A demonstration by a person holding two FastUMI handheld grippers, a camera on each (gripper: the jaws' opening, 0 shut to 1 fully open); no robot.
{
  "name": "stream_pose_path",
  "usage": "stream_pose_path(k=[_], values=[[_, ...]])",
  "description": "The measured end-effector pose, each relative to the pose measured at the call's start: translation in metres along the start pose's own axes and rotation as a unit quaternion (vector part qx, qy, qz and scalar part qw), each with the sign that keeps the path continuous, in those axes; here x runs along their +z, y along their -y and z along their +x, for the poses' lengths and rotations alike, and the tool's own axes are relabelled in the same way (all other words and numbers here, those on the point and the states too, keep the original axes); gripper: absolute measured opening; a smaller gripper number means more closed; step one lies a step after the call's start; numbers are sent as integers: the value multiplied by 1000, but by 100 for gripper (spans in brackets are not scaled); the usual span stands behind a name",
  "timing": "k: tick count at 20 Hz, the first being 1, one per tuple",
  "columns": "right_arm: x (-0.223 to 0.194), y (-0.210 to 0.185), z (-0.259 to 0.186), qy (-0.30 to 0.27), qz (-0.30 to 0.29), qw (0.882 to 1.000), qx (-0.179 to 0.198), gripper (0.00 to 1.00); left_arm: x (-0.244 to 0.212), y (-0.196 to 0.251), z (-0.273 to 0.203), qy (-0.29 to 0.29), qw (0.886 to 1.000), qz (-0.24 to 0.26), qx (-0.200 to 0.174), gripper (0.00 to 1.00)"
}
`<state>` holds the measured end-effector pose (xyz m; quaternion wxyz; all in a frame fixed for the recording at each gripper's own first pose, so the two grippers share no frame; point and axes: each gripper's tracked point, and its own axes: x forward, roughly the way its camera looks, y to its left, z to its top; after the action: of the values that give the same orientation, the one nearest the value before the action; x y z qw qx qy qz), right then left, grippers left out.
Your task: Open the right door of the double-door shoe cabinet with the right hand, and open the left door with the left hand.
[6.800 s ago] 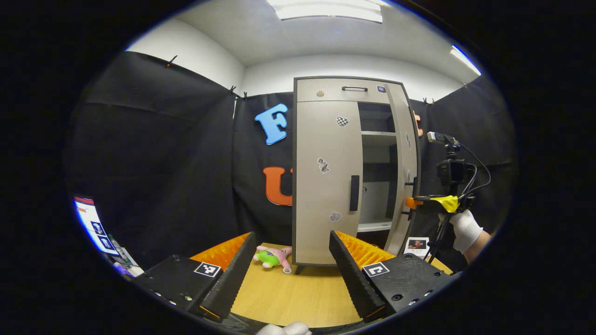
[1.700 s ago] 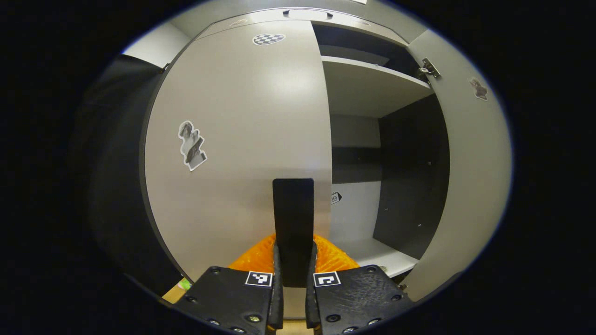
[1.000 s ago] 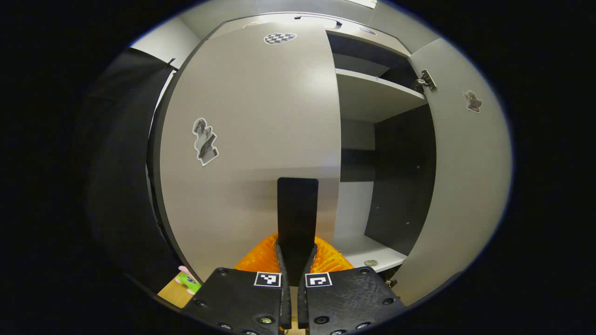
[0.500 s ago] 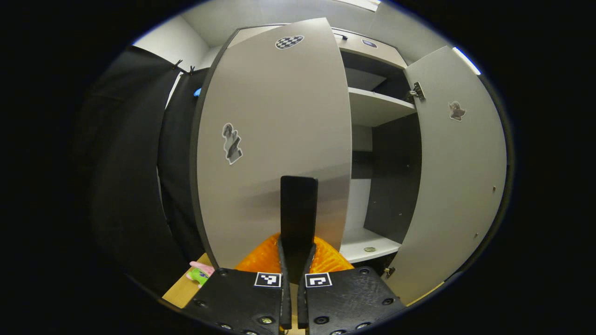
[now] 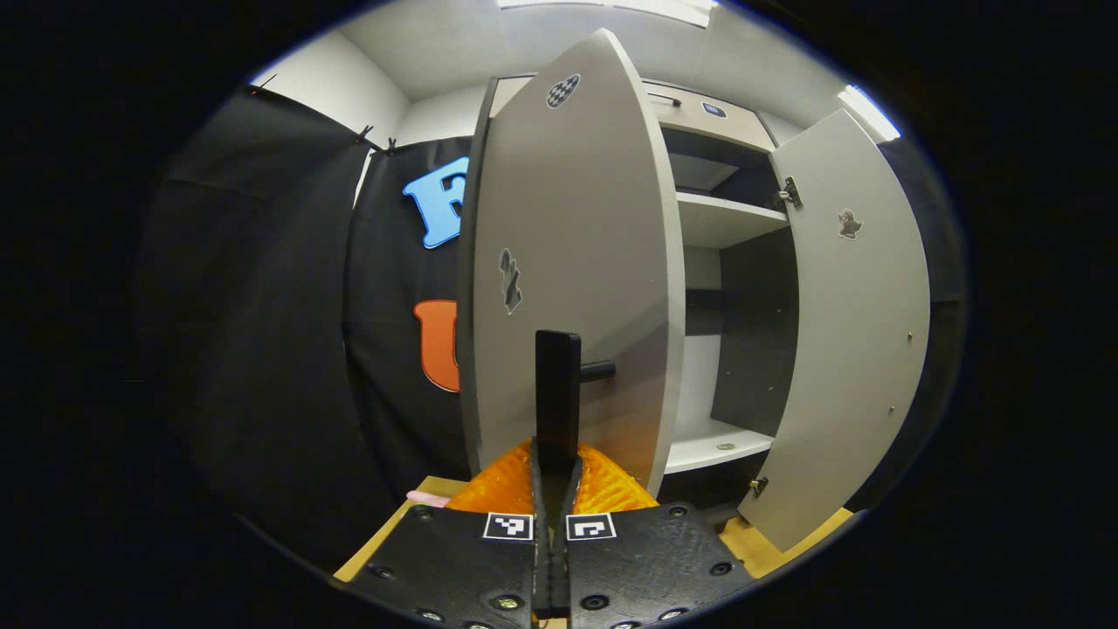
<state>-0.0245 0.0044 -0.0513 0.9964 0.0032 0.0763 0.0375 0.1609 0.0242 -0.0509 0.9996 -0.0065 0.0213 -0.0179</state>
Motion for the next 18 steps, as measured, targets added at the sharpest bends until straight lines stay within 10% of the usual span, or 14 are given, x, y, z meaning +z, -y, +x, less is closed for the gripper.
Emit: stream_pose_path(k=[8, 18], values=[[-6, -36, 3, -6, -3, 999, 32, 100, -4, -69, -11, -2, 998, 37, 49, 0], [-9, -49, 6, -12, -5, 999, 36, 100, -8, -112, -10, 2, 1000, 0, -13, 0]])
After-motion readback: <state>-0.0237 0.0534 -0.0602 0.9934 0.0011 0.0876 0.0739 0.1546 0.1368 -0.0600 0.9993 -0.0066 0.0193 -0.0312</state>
